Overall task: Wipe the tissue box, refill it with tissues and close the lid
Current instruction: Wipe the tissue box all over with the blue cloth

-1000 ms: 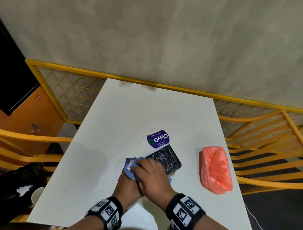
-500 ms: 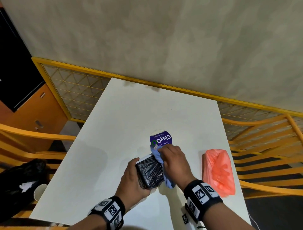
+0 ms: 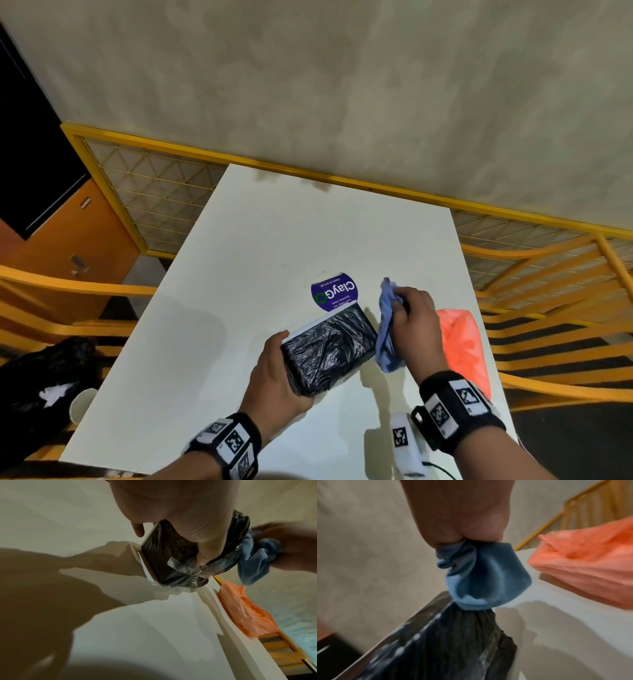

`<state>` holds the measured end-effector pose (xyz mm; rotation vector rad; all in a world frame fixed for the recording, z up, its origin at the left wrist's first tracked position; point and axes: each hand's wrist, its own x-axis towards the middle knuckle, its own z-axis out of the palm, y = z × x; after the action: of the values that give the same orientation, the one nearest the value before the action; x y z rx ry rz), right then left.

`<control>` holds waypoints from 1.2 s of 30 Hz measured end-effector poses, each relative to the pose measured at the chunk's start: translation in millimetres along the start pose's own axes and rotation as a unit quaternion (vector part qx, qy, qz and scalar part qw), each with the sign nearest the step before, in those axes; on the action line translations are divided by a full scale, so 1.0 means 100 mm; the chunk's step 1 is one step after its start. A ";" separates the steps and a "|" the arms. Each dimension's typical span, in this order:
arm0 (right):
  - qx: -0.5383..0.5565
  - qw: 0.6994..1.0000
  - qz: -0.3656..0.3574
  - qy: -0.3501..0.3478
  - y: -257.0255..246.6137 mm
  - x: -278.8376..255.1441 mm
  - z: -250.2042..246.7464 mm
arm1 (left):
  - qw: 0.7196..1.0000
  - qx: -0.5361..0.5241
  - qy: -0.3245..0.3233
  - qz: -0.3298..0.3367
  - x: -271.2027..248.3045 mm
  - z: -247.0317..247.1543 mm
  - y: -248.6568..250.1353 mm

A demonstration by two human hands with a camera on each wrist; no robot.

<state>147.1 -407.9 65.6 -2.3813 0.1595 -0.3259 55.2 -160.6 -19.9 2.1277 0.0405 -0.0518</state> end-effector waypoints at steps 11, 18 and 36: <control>-0.182 0.914 -0.324 -0.163 -0.44 -0.88 0.50 | 0.999 -0.029 0.015 0.013 0.00 -0.01 0.04; -0.158 0.945 -0.254 -0.128 -0.10 -0.45 0.32 | 1.000 -0.019 0.012 0.007 -0.01 -0.03 0.09; -0.120 0.890 -0.405 -0.171 -0.67 -1.12 0.63 | 0.998 -0.018 -0.058 -0.014 0.01 0.06 -0.13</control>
<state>58.3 -294.7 44.9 -2.5935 -1.0372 -0.2624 55.6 -158.8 -33.6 2.0855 0.0035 -0.1893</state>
